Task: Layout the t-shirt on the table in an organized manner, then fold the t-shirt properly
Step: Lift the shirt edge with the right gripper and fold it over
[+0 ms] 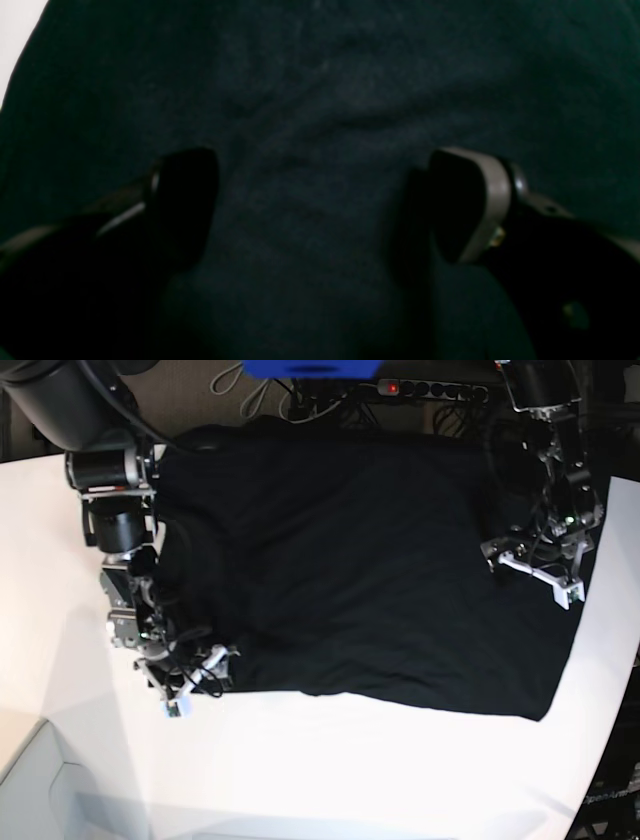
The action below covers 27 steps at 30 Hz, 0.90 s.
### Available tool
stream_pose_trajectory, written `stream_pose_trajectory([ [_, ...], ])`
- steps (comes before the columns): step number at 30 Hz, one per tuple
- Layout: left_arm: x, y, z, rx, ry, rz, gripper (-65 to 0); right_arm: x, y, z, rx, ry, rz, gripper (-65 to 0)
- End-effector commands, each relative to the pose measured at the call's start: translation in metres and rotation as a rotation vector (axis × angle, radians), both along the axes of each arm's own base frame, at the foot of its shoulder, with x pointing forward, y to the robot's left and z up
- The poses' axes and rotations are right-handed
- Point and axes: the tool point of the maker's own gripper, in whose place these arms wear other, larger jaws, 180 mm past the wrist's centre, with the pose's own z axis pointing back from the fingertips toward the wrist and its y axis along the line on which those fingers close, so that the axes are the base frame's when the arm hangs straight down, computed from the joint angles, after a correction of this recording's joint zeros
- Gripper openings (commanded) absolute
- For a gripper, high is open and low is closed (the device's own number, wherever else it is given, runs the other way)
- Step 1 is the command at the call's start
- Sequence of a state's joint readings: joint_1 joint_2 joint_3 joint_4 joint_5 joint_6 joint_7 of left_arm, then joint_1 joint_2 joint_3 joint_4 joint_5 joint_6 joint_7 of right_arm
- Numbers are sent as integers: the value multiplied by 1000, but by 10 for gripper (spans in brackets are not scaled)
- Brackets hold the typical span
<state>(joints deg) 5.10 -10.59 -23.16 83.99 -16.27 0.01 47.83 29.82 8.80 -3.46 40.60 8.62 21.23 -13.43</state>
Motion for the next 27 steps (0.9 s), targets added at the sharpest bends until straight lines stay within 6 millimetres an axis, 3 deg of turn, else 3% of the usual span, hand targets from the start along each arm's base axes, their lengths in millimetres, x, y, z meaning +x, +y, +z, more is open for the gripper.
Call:
stream_pose_trajectory([
  [1, -2, -3, -2, -26, 17, 4, 0, 10, -3, 15, 7, -56, -2, -277],
  [5, -3, -3, -3, -26, 21, 4, 0, 12, 6, 19, 24, -80, 1, -445],
  [9, -6, -3, -4, -26, 27, 4, 0, 24, 2, 39, 17, -127, 3, -631],
  [13, -6, -3, -4, -28, 26, 5, 0, 26, 0, 88, -16, -280, 26, -650],
  [17, -6, -3, -4, -28, 26, 5, 0, -14, 24, 133, -29, -445, 95, -650],
  [20, -5, -3, -4, -28, 24, 2, 0, -60, 43, 146, -17, -503, 138, -650],
  [23, -2, -3, -2, -28, 18, 1, 0, -103, 71, 145, 8, -503, 208, -650],
  [27, -1, -4, -2, -28, 17, -2, 0, -153, 96, 119, 24, -422, 301, -650],
])
